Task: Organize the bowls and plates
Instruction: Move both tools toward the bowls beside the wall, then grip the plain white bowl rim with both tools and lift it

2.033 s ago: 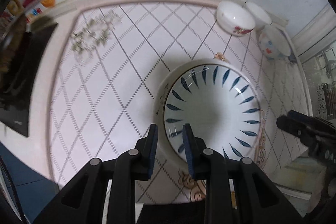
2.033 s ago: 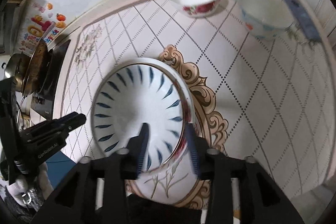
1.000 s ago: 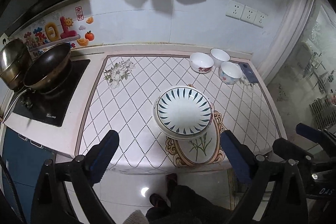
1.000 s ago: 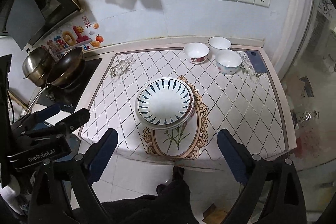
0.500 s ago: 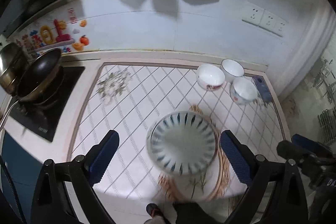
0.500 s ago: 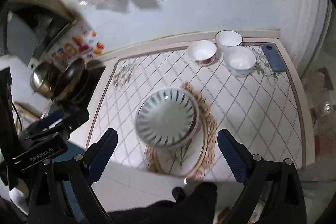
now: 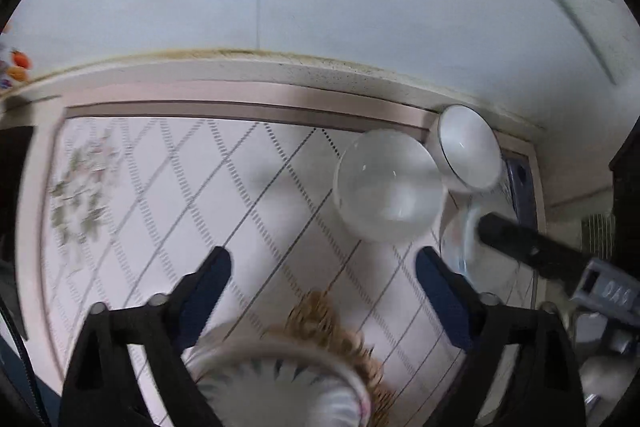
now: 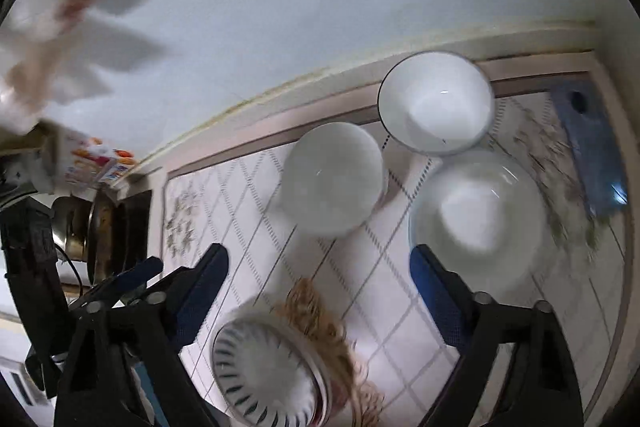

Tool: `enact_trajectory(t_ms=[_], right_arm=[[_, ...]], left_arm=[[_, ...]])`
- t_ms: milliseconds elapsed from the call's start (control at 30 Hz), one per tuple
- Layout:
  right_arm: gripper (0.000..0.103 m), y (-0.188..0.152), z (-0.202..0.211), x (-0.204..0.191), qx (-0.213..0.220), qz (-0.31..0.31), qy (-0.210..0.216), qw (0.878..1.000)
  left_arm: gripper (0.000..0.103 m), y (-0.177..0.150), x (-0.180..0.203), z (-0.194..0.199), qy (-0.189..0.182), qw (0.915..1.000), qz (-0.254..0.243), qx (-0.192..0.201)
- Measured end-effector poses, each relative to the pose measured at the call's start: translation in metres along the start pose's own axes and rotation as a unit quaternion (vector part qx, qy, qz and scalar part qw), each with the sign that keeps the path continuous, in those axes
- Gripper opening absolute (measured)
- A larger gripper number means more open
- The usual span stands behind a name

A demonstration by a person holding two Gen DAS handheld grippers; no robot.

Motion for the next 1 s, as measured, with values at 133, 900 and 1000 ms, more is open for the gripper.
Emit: enact_trajectory(t_ms=[133,900,1000], right_arm=[[0.066,0.034,-0.047,0.022,-0.051,0.013,-0.006,0.999],[0.018,0.026,-0.11,0.038,-0.139,0.072,-0.059,0.986],[0.018,0.019,-0.089,0.026,-0.132,0.082,-0.049,0.987]], left_arm=[[0.066,0.017,0.01,-0.045,0.001,0.9989,0.017,-0.045],[0.02,-0.006,0.021,-0.057,0.038,0.998,-0.013,-0.049],[0.02,-0.024,0.02,-0.035,0.032,0.9982,-0.022,-0.046]])
Point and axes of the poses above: each gripper's, at about its wrist camera, not at the fingertips, and z roughly against the way its jaws point, x to its right, y to its top, the point moved 9 cm from there along -z, roughly the way its jaws point, and after that the axes turned 15 degrees about z, right-handed, at the moved point
